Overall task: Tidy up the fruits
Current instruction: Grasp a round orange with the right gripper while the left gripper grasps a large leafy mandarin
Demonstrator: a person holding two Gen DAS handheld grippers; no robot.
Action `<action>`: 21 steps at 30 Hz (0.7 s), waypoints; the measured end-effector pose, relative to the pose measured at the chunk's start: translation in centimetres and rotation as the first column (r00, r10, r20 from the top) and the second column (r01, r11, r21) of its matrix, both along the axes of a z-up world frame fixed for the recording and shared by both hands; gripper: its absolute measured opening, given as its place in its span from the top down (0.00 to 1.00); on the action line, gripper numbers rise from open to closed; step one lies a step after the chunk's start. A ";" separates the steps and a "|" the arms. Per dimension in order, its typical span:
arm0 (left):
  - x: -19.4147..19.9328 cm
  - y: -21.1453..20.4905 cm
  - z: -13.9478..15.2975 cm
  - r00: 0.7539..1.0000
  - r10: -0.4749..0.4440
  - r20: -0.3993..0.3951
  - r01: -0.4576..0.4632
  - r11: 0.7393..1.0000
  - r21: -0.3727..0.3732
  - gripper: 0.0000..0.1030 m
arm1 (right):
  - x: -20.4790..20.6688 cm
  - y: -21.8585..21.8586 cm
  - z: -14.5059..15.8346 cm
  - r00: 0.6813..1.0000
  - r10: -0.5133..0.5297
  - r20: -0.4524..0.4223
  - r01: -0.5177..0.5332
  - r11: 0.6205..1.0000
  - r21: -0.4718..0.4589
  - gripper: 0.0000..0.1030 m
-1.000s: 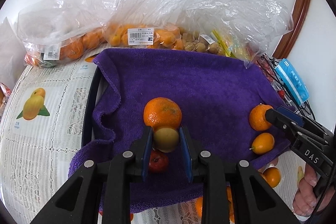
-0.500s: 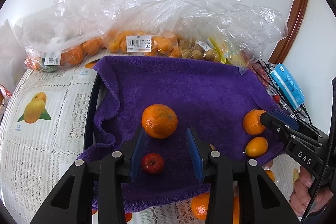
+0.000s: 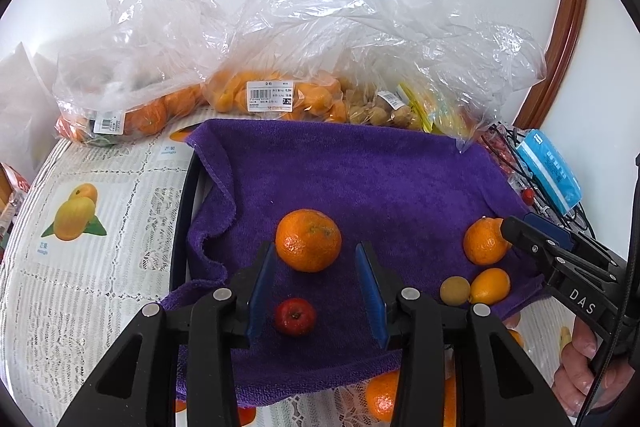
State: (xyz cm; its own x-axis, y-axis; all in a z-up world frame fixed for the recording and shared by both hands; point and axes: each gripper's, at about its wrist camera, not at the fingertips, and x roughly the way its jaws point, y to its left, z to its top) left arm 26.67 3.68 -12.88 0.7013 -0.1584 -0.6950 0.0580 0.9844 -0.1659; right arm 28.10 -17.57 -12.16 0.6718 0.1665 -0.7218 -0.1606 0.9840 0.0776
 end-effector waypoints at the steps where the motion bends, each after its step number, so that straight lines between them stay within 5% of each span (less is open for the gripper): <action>1: 0.0 0.0 0.0 1.000 0.001 0.000 -0.001 1.000 -0.001 0.62 | 0.0 -0.1 0.0 1.000 -0.005 0.005 0.005 1.000 -0.003 0.54; 14: -0.9 -0.6 1.0 1.000 -0.019 0.015 0.019 1.000 -0.009 0.62 | -1.2 0.2 1.9 0.995 -0.038 0.087 0.037 0.999 0.006 0.53; 21: -2.5 -0.5 1.8 0.999 -0.039 0.030 0.039 0.999 0.004 0.60 | -3.5 -0.1 3.0 0.998 -0.037 0.053 0.037 0.999 -0.001 0.53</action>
